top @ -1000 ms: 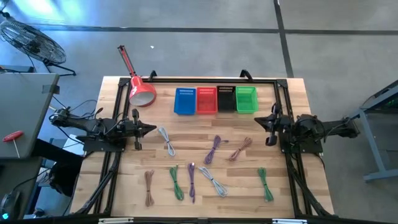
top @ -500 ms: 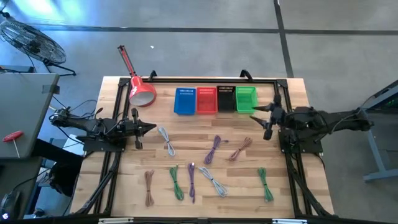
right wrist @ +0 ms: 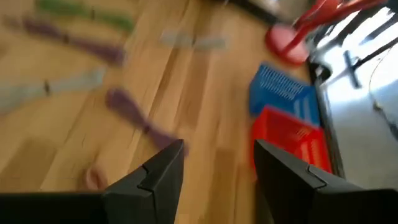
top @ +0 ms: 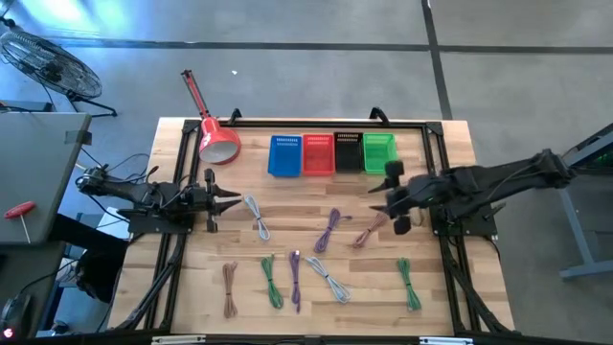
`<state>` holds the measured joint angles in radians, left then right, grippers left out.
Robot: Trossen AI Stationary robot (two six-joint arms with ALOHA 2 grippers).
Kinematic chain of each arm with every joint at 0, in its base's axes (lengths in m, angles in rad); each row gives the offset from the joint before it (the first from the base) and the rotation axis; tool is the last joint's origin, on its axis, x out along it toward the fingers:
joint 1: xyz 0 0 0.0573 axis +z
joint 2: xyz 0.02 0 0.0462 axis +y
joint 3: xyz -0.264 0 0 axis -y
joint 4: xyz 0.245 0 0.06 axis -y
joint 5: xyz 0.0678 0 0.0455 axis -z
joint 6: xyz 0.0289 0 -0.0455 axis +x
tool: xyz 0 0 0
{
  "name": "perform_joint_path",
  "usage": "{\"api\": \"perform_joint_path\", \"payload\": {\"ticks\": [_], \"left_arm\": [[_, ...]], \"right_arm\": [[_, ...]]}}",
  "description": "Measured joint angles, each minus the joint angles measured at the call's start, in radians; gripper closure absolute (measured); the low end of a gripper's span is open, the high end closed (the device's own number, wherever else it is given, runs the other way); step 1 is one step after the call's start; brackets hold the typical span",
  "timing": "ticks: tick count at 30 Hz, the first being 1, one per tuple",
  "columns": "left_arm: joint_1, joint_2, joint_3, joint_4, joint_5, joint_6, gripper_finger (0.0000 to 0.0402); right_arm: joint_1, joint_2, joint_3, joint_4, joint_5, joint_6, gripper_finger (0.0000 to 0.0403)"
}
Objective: Pick & Place USB Port
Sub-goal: Put the right pink charger cable into the orange bin
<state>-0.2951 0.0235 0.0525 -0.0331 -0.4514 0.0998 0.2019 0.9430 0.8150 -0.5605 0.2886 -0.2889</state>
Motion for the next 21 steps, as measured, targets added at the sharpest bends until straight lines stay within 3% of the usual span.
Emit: {"api": "perform_joint_path", "payload": {"ticks": [6,21], "left_arm": [[0.0,0.0,-0.001,0.006,-0.009,-0.001,0.0303],[0.0,0.0,-0.002,0.009,-0.053,-0.008,0.0302]], "right_arm": [[0.002,0.144,0.03,-0.191,0.028,0.039,0.0217],[0.002,0.418,0.02,-0.225,-0.172,0.088,0.022]]}}
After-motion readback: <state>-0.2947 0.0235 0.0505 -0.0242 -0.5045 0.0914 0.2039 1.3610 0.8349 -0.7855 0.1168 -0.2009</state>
